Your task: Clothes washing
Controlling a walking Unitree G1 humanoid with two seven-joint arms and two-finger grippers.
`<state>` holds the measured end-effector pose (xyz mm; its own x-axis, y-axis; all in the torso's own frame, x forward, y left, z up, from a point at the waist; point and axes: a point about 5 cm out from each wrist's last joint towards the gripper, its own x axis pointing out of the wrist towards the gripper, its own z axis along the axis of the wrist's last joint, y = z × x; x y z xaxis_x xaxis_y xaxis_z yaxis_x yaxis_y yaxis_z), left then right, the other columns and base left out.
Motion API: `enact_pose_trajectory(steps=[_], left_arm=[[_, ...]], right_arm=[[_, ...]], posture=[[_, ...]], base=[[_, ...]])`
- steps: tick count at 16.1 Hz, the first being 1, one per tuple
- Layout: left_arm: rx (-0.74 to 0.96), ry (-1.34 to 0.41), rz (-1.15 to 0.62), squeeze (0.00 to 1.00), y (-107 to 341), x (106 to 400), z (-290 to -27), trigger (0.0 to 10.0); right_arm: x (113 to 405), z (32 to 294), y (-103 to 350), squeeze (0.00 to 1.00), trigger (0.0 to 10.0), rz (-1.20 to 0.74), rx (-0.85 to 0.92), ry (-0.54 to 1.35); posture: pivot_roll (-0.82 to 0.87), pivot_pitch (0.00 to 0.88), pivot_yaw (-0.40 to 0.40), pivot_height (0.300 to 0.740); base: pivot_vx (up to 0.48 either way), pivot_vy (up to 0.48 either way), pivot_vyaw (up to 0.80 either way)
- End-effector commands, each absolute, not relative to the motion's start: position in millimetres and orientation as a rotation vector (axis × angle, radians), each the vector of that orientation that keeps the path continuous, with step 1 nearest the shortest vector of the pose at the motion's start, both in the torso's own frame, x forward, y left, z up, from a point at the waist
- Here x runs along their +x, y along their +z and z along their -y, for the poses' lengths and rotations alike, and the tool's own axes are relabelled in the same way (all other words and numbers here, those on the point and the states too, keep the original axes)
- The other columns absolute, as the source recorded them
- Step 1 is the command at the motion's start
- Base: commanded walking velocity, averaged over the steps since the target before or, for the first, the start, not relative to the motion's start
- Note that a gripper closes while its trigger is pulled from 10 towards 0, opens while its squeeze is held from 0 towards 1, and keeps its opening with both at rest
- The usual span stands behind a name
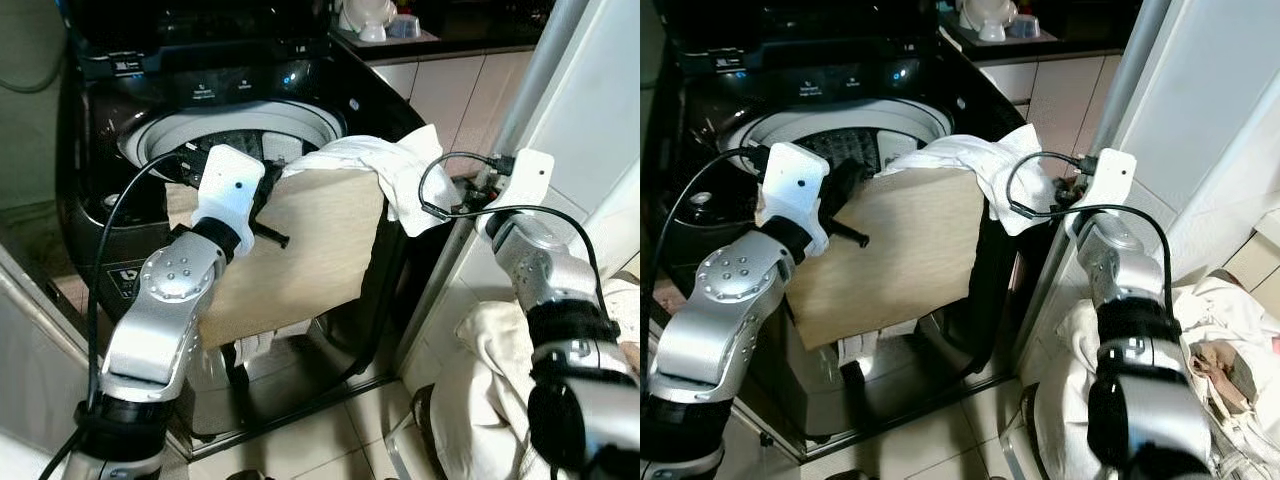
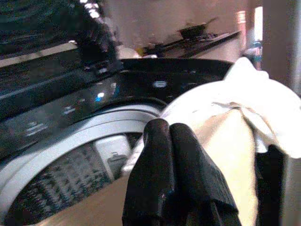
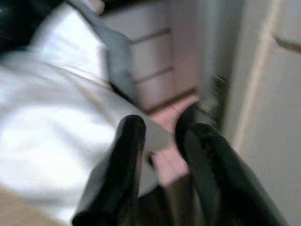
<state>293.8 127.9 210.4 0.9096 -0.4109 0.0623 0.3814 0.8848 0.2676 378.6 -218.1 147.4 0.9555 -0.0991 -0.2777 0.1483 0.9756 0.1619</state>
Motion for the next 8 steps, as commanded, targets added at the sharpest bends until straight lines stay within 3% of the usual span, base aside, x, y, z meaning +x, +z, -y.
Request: enact_pose_trajectory(steps=[1, 4, 8], left_arm=[[0.238, -0.513, 0.108, 0.0, 210, 286, -122, 10.0], [0.234, -0.757, 0.042, 0.0, 202, 265, -112, 10.0], [0.262, -0.763, 0.018, 0.0, 201, 262, -118, 10.0]], right_arm=[[379, 228, 142, 0.0, 10.0, -0.299, 0.151, -0.201], [381, 220, 128, 0.0, 10.0, -0.332, 0.142, -0.186], [393, 186, 135, 0.0, 10.0, -0.325, 0.148, -0.07]], posture=[[0.03, 0.0, -0.029, 0.74], [0.04, 0.0, -0.026, 0.74], [0.06, 0.0, -0.027, 0.74]], base=[[0.0, 0.0, 0.0], [0.0, 0.0, 0.0], [0.0, 0.0, 0.0]])
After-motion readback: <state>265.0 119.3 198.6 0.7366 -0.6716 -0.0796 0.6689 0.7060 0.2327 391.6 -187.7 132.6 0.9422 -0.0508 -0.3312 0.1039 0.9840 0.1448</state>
